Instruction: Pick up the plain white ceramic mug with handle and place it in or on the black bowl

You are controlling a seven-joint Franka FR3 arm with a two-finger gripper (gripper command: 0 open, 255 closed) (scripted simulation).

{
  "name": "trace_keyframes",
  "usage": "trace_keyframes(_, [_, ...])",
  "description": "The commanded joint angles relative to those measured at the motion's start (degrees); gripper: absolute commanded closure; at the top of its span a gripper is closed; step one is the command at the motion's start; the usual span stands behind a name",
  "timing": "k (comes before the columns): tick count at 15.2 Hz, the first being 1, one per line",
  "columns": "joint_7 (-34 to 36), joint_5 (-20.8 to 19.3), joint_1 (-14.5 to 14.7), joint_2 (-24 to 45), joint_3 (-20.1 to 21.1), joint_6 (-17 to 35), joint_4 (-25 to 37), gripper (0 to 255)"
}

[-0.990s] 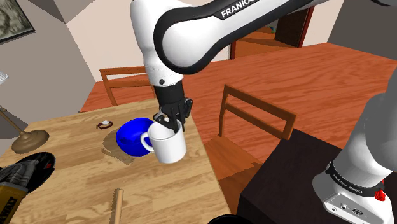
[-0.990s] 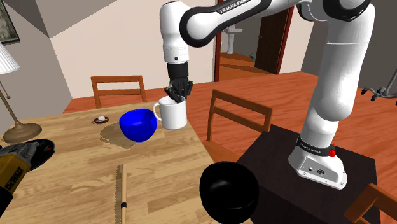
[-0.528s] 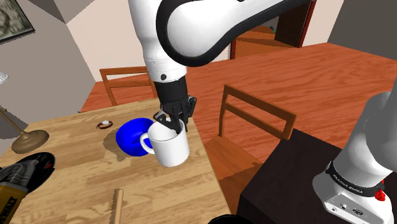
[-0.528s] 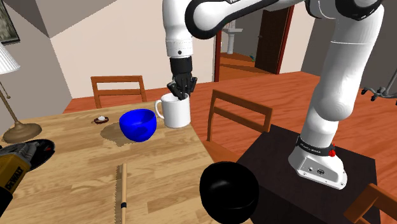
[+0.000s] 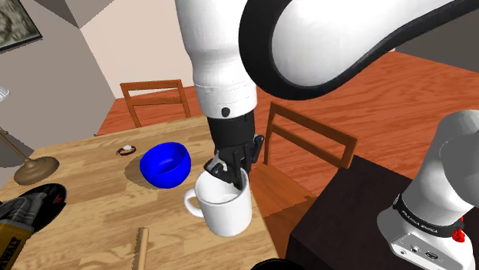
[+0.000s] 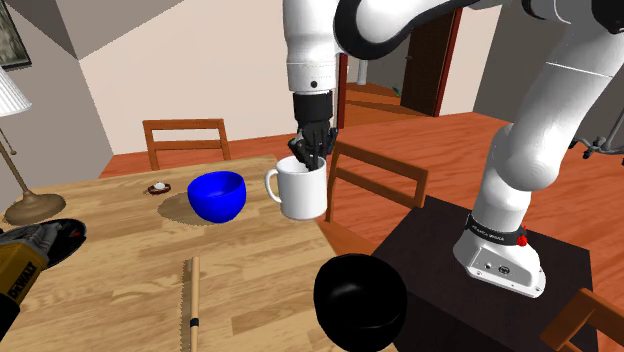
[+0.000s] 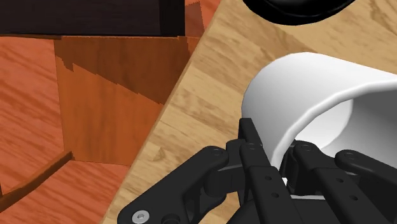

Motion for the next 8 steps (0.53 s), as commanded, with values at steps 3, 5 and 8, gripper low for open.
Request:
trace_keyframes(3, [3.0, 3.5, 2.7, -5.3, 1.9, -0.6, -3.7, 255])
trace_keyframes(5, [4.5, 5.2, 4.1, -7.7, 2.8, -1.0, -5.2, 255])
trace_keyframes(8, [7.1, 7.6, 6.4, -11.0, 4.4, -1.8, -6.8, 255])
